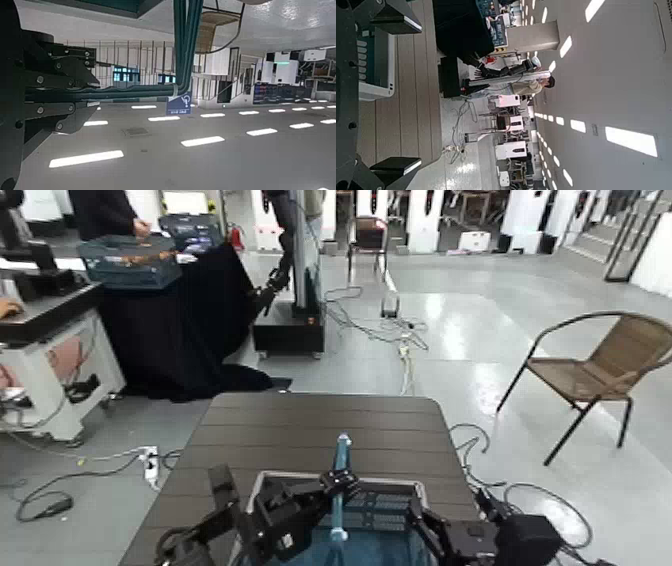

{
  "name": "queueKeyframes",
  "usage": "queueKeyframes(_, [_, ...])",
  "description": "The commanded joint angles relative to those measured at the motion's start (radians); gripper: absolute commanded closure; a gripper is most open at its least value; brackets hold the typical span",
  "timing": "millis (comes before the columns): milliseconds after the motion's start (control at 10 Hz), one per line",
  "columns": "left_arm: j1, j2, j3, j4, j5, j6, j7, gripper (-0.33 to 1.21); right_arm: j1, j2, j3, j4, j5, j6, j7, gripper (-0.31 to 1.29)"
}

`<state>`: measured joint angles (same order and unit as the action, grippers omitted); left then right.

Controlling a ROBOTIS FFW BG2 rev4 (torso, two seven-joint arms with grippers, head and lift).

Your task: Place the crate on the table.

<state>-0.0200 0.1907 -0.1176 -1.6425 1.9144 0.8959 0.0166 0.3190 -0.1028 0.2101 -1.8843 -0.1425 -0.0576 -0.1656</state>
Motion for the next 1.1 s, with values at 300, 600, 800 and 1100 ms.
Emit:
queueKeyframes(300, [-0.121,0.019,-0.043,0.130,-0.017,0.015,-0.050,1.20,-0.002,0.002,0.003,0.005,-0.006,-0.001,0.000,0.13])
queueKeyframes(600, [-0.201,0.032,-0.068,0.228,-0.057,0.011,-0.107,1.20,-0.005,0.000,0.006,0.007,-0.009,-0.002,0.000,0.13])
queueKeyframes(800, [-0.256,0.042,-0.096,0.288,-0.083,0.012,-0.149,1.20,-0.005,-0.002,0.006,0.007,-0.011,-0.004,0.000,0.13])
queueKeyframes(1100, [-0.324,0.052,-0.123,0.377,-0.123,0.005,-0.196,1.20,-0.009,-0.005,0.011,0.011,-0.019,-0.008,0.000,0.13])
